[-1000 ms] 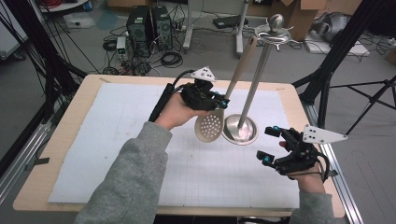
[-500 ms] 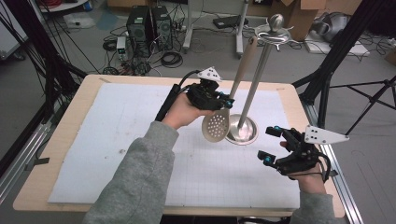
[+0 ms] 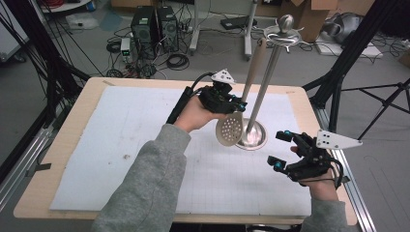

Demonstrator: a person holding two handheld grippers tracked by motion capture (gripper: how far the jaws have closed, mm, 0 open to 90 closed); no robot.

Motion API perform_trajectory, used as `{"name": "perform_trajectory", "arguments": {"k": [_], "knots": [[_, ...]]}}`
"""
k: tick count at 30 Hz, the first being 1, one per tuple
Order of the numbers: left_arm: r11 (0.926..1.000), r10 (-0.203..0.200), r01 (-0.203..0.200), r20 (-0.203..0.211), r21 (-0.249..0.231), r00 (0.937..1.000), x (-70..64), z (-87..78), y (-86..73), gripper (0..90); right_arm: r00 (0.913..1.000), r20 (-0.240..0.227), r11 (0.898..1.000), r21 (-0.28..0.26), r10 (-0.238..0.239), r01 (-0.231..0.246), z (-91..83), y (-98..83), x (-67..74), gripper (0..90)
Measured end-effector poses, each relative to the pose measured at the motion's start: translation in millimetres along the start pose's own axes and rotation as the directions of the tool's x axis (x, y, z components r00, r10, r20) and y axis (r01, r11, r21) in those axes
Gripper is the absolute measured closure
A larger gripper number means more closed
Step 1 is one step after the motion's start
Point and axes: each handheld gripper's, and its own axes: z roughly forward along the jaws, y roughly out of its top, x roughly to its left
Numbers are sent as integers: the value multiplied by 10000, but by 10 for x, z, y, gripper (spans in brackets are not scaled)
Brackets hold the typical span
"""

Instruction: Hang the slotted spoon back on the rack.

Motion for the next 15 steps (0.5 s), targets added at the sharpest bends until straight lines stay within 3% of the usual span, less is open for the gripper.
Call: {"name": "perform_trajectory", "arguments": {"k": [10, 13, 15], "knots": [[9998, -113, 113, -1, -145, 9999, 5, 31, 6, 751, 10000, 33, 10000, -42, 25, -25, -15, -9, -11, 60], [9996, -40, 41, 46, -281, 10000, -3, 17, 10, 705, 10000, 20, 10000, -2, 40, -40, -5, -10, -7, 61], [9998, 153, -153, 10, -121, 9999, -3, 5, 4, 644, 10000, 17, 10000, 6, 29, -29, -2, -10, -6, 60]]}}
